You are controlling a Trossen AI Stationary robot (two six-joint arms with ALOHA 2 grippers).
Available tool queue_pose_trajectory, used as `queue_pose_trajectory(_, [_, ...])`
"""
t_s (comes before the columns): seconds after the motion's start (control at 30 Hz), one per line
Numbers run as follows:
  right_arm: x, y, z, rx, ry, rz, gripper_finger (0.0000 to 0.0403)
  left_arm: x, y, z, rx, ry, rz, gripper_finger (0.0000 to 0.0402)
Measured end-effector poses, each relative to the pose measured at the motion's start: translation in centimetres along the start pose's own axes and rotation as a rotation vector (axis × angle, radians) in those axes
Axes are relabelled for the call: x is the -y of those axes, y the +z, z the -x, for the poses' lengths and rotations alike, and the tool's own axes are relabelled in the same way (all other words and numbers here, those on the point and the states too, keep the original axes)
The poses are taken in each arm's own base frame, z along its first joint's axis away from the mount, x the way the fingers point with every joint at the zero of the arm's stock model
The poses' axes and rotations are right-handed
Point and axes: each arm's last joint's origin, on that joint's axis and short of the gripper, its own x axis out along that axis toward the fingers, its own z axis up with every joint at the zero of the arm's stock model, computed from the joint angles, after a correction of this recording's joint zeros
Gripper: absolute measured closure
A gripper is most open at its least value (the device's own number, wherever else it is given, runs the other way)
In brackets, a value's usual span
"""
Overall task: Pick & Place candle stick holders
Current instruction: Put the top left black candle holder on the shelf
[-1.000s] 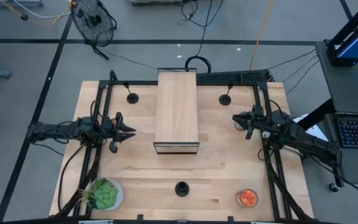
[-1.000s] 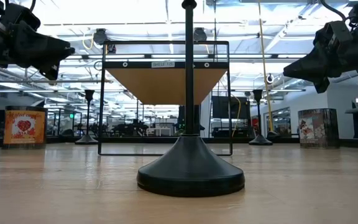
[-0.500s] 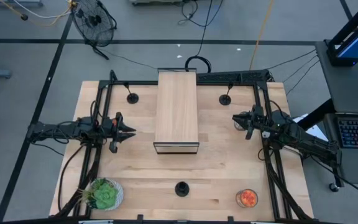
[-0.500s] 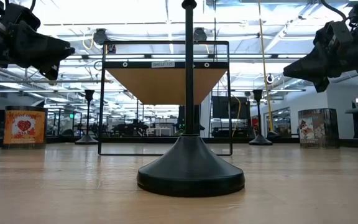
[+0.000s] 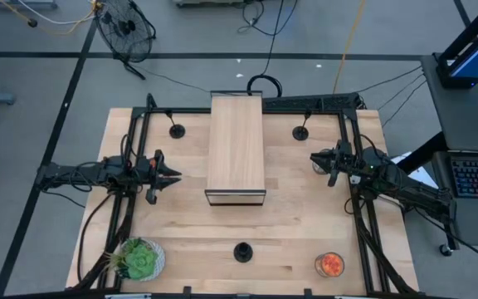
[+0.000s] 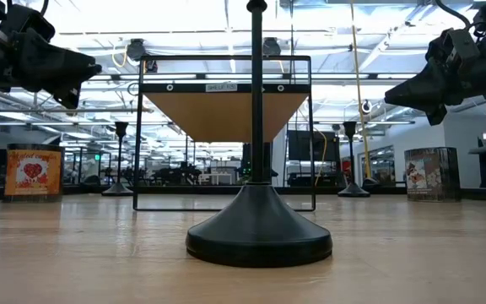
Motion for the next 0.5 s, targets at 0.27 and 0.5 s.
queue_pose_trajectory(0.27, [0.0, 0.0, 0.0, 0.001, -0.002, 0.000, 0.0348, 0.0, 0.0, 0.0, 0.001, 0.001, -0.002, 0.0314])
queue_pose_trajectory(0.5, [0.0, 0.0, 0.0, 0.001, -0.004, 0.000, 0.0348, -0.3, 1.5, 0.1, 0.162, 0.132, -0.001, 0.0314])
